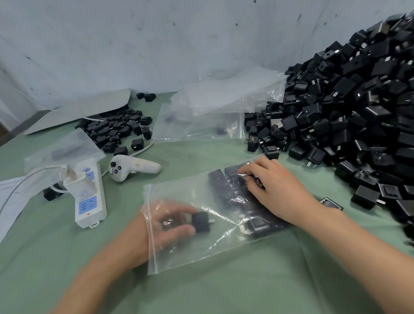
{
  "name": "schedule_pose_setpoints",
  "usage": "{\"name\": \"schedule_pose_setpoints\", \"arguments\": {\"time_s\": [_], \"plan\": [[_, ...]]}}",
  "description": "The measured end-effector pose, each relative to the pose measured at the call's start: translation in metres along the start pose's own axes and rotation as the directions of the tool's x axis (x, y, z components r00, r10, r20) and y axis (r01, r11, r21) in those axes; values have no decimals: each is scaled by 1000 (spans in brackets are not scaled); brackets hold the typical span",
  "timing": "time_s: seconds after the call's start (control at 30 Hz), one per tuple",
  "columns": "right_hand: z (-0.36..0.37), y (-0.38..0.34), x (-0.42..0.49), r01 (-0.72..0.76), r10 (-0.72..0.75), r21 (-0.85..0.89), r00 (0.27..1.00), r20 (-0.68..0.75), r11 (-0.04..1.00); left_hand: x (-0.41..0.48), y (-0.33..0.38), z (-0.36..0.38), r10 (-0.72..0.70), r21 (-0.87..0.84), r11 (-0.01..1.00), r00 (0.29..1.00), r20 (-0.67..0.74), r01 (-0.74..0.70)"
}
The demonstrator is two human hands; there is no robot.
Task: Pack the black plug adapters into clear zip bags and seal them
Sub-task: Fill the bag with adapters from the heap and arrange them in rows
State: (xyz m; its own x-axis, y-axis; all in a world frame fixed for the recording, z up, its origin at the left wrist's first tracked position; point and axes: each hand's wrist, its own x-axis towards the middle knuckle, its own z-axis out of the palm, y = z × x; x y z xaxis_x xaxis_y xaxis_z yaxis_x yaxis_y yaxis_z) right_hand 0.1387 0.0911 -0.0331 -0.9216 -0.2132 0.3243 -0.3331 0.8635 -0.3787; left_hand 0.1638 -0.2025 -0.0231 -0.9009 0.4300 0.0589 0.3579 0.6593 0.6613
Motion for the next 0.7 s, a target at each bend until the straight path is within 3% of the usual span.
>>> {"name": "schedule_pose_setpoints", "arguments": {"time_s": [0.3,0.43,0.57,0.7], "plan": [[1,0,1,4,-4,3,1000,-10,1000,30,16,22,3,-28,1000,999,33,-2],[1,-1,0,4,-4,10,1000,-8,1000,33,19,35,-91,-271,957,995,48,101],[0,-1,1,2,-2,17,1000,-8,1000,36,20,38,-93,-265,958,994,63,107],[-1,1,1,7,-6,65,1000,-14,998,38,29,44,-117,-447,883,990,77,139]]}}
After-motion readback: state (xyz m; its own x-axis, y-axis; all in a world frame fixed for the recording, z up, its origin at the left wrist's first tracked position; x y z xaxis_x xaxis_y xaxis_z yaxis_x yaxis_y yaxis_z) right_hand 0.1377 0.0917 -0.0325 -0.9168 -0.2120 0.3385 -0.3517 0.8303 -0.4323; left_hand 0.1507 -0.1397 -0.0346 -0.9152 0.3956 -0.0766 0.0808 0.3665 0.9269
